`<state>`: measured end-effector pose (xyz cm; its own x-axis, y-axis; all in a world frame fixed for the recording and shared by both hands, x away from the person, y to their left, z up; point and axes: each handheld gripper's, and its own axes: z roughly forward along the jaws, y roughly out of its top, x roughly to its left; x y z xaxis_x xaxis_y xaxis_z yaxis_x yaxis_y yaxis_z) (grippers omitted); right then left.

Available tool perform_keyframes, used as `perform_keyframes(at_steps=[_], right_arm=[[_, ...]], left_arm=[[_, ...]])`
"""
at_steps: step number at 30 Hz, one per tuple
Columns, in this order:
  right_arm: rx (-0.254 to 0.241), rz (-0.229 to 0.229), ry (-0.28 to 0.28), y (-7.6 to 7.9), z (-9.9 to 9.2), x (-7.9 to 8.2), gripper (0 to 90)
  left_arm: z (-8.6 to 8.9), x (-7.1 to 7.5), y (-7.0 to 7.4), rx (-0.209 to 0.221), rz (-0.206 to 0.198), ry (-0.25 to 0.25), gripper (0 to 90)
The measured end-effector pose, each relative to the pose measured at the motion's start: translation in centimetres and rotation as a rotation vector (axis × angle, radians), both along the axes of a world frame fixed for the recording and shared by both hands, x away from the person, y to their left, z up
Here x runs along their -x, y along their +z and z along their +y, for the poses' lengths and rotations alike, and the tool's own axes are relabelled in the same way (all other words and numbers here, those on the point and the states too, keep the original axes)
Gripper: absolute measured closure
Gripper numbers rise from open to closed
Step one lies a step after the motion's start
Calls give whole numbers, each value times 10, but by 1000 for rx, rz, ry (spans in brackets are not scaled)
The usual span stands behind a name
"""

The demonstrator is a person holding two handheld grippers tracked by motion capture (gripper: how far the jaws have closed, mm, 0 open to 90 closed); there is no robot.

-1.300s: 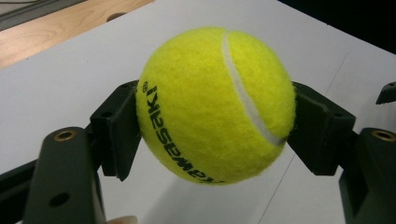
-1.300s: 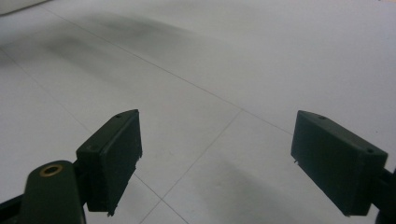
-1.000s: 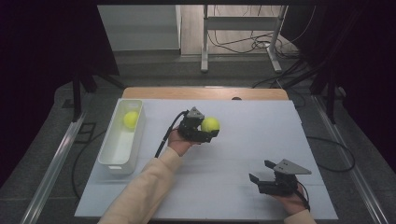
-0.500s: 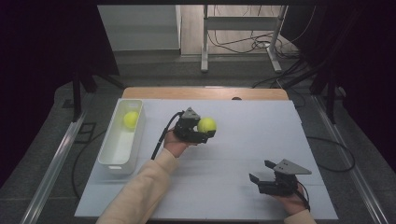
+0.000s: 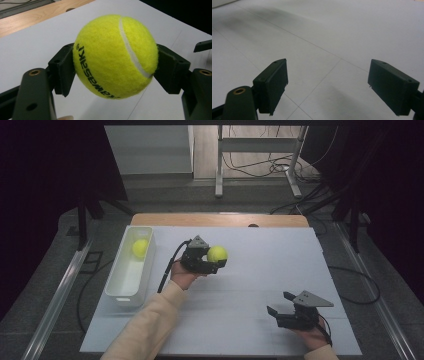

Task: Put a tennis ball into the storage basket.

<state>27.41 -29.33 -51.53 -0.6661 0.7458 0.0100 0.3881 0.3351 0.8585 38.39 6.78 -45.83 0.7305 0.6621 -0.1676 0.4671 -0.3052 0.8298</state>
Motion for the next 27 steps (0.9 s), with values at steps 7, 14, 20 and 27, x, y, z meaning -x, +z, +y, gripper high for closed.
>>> perform_keyframes(at_steps=[7, 14, 20, 27], right_arm=[[1, 2, 1, 0, 0, 0, 170], [2, 2, 1, 0, 0, 0, 171], [3, -1, 0, 0, 0, 0, 171], [3, 0, -2, 0, 0, 0, 171]], left_arm=[[10, 4, 0, 7, 7, 16, 268], [16, 6, 2, 2, 10, 28, 268], [21, 8, 2, 10, 14, 32, 268], [31, 11, 4, 23, 16, 46, 267]])
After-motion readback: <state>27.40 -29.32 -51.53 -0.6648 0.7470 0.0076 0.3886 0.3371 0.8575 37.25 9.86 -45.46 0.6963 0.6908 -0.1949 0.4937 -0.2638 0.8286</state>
